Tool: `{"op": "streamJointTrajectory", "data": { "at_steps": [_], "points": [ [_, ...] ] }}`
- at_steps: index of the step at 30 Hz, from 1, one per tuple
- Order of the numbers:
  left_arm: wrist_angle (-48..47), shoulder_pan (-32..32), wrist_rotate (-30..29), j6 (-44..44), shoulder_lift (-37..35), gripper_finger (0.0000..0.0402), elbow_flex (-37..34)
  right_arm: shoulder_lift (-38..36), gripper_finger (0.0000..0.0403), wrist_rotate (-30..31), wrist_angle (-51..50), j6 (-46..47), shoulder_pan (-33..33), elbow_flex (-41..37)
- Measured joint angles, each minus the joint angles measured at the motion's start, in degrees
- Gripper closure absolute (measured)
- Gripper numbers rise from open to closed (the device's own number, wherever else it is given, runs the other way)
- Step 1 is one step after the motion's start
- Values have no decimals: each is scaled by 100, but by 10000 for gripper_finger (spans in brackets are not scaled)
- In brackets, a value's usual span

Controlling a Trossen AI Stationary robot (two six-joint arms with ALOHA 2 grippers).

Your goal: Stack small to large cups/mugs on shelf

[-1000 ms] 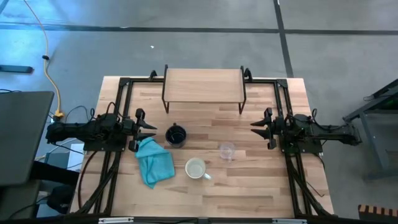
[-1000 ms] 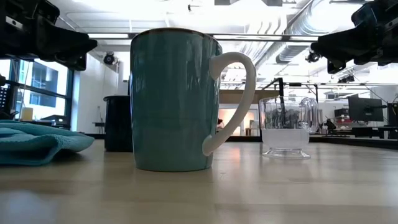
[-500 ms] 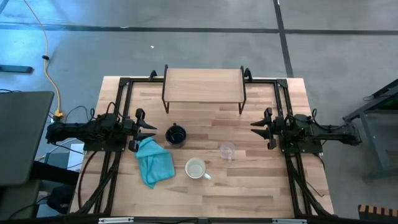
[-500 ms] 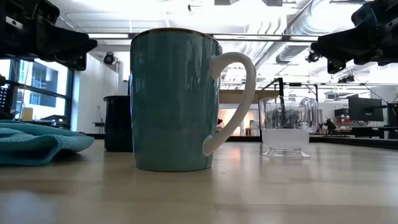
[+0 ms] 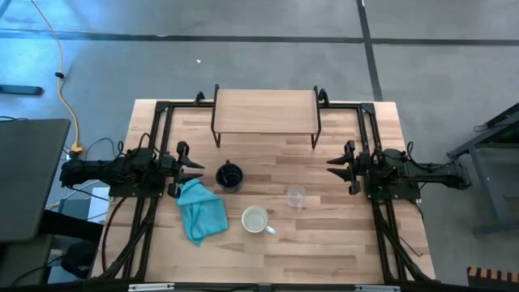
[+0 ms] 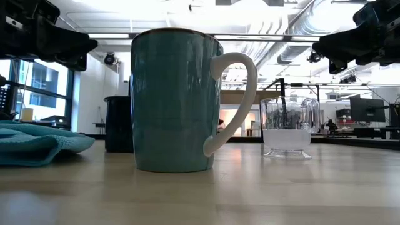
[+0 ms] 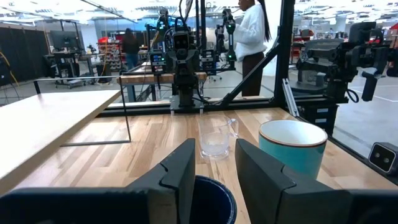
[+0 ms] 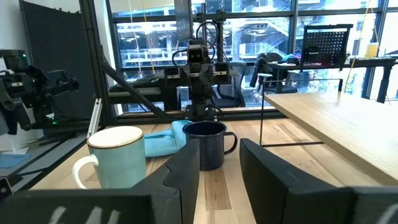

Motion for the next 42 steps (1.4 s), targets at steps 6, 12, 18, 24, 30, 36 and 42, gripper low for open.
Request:
{"op": "streamJointTrajectory", "data": {
  "at_steps": [6,12,18,24,30,36,42],
  "points": [
    [-2,0,0,-1,-1,298,-2,-1,295,-1,0,0,1,0],
    [0,0,0,0,-1,298,-1,0,295,-1,-1,0,-1,0],
    [0,0,0,-1,1,298,-1,0,295,-1,-1,0,1,0],
    [203,0,-143,393,-2,298,1,-1,295,-1,-1,0,-30,1],
    [229,2,-189,337,-2,298,0,-2,295,1,-1,0,-32,0],
    [403,2,90,-1108,1,298,1,-2,295,-32,2,357,-27,0],
    [515,2,158,-2269,1,298,1,-2,295,-152,-1,1979,-27,2]
  ]
}}
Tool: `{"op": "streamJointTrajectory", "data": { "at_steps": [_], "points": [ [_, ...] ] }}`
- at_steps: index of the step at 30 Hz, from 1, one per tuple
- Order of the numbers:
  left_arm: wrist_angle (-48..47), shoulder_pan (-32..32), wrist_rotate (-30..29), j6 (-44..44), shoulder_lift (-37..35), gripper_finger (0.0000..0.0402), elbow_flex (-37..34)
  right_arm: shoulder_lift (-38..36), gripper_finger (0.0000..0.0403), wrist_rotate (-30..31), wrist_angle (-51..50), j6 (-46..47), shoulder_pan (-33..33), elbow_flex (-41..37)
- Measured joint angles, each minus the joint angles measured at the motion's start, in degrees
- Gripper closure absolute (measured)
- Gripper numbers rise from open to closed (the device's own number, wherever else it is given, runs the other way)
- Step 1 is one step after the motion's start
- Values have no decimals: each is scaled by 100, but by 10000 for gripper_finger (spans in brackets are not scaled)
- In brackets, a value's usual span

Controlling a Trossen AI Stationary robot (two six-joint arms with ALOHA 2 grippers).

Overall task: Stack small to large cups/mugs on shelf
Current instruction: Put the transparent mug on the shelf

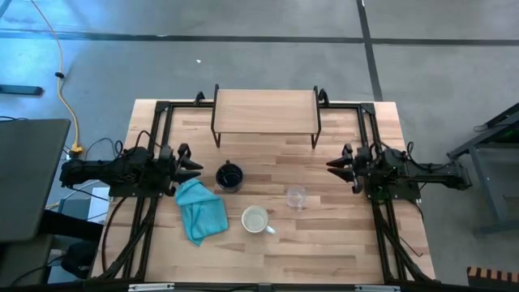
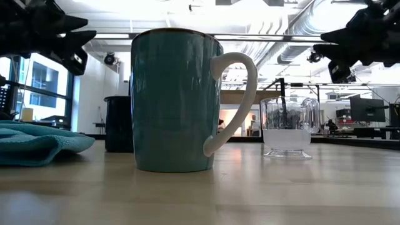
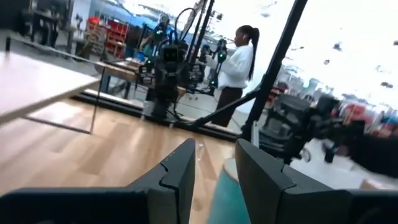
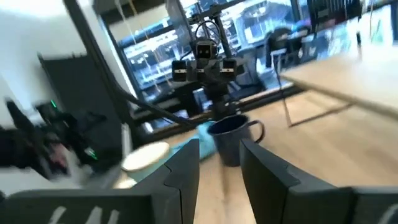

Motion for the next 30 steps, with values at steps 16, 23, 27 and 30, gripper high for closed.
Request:
{"op": "streamJointTrajectory", "data": {
  "at_steps": [16,23,27,30],
  "points": [
    [418,0,-738,-1927,20,298,-2,0,295,-2,857,3419,0,-2],
    [386,-1,-1039,-1886,20,298,-2,0,295,72,520,3267,0,-2],
    [386,-1,-943,-1887,20,298,-2,2,295,72,529,3125,0,-2],
    [385,0,-1102,-1886,20,298,-2,2,295,389,452,2991,-2,-1]
  ]
}}
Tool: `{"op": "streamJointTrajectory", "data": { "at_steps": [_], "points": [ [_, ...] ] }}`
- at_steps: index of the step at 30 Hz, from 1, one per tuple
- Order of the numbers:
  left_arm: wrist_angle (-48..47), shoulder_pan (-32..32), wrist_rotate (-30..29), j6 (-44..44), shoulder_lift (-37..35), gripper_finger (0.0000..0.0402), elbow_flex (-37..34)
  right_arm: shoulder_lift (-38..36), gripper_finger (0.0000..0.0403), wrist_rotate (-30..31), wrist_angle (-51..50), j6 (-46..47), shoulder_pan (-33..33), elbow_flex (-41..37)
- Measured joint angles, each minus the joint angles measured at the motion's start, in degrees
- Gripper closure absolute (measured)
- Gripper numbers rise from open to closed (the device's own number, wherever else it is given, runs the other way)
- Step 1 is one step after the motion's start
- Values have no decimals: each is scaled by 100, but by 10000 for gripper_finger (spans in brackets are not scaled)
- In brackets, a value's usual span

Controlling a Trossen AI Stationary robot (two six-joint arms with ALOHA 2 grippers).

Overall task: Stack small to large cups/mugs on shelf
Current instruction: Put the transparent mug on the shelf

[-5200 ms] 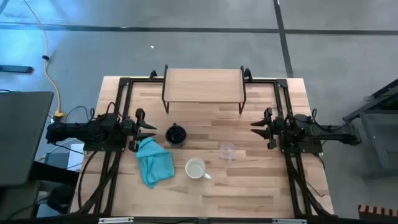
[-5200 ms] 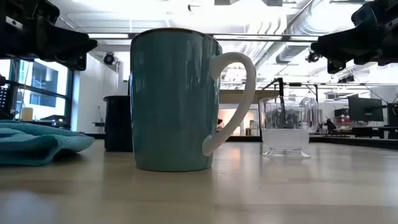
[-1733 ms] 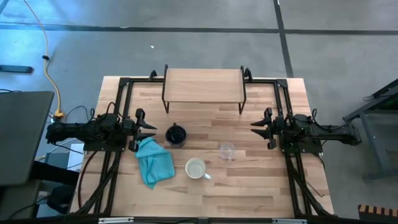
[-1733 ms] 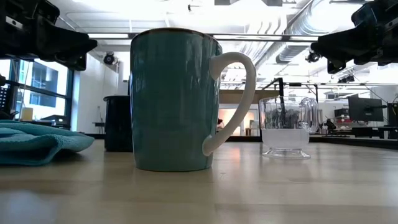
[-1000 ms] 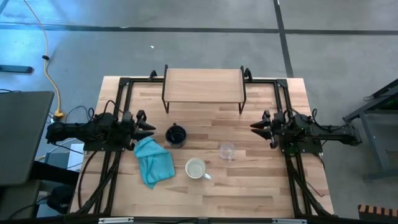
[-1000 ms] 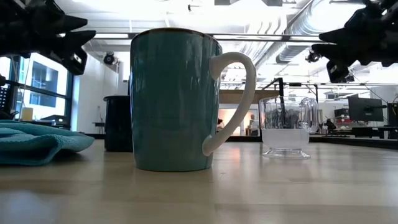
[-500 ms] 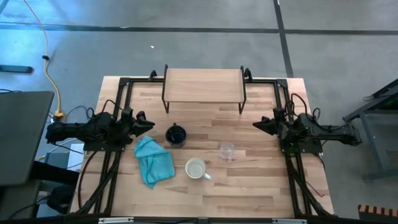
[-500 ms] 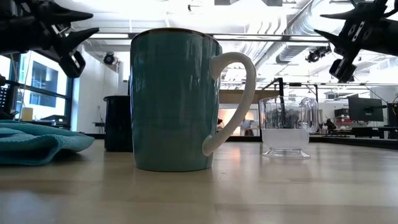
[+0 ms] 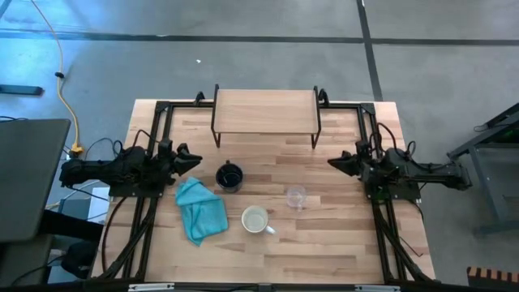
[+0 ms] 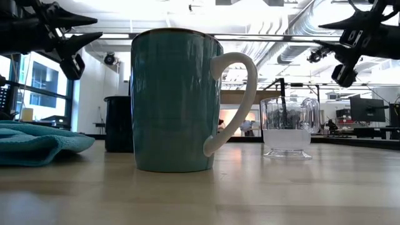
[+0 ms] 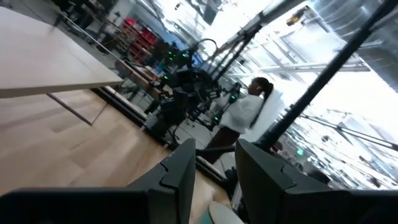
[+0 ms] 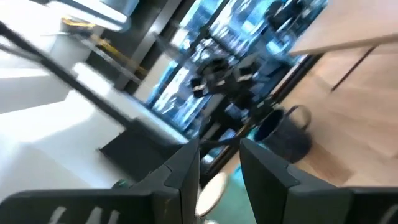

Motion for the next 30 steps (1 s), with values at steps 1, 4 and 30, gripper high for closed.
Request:
{"op": "streamJointTrajectory", "data": {
  "at_steps": [1,4,30],
  "points": [
    [-8,-2,-176,6,0,298,0,1,295,190,-23,-205,0,0],
    [-163,3,-576,437,0,298,0,27,295,379,5,-1129,-3,-1],
    [832,-2,259,348,17,298,0,3867,295,-88,-587,-3865,227,3302]
  ]
}}
